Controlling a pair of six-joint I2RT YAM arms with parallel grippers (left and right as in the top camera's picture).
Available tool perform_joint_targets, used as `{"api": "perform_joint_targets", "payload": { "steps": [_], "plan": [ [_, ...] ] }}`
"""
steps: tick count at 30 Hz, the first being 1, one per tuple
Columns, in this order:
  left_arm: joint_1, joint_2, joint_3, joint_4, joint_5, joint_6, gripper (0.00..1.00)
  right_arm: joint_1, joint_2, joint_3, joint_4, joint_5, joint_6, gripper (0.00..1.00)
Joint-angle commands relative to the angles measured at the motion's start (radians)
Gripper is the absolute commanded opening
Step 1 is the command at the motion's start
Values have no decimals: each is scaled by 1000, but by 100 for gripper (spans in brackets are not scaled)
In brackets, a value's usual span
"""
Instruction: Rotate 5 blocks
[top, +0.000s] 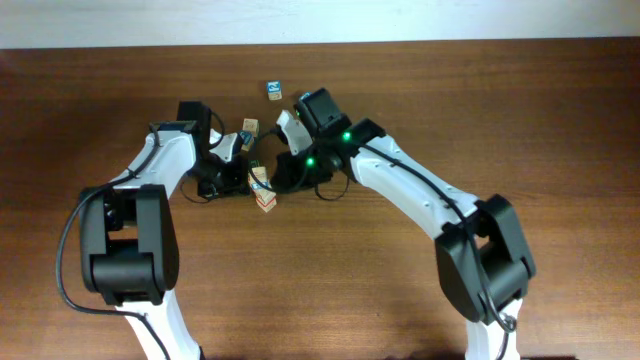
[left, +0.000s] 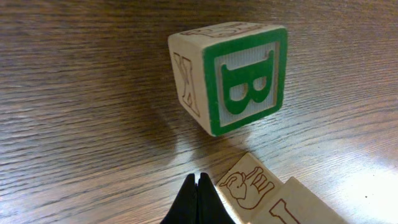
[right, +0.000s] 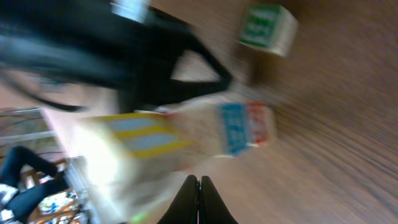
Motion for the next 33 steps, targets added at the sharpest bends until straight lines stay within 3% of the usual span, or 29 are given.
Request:
{"api": "perform_joint_targets", "payload": {
  "steps": [1, 19, 23, 24, 27, 33],
  "plan": [
    [11, 9, 6, -1, 2, -10, 0, 8, 13, -8, 6, 65, 9, 4],
    [70, 9, 72, -34, -163, -19, 0, -66, -11, -5, -46, 54, 8, 5],
    [108, 6, 248, -183, -222, -17, 0, -153, -75, 47, -143, 74, -47, 20],
    [114, 1, 342, -256, -241, -7, 0, -183, -100, 88, -203, 101, -73, 27],
    [115, -34, 560, -401, -277, 30, 0, -237, -167, 201, -348, 182, -126, 36],
    [115, -211, 758, -504, -277, 84, 0, -247, -297, 339, -491, 293, -158, 56]
  ]
}}
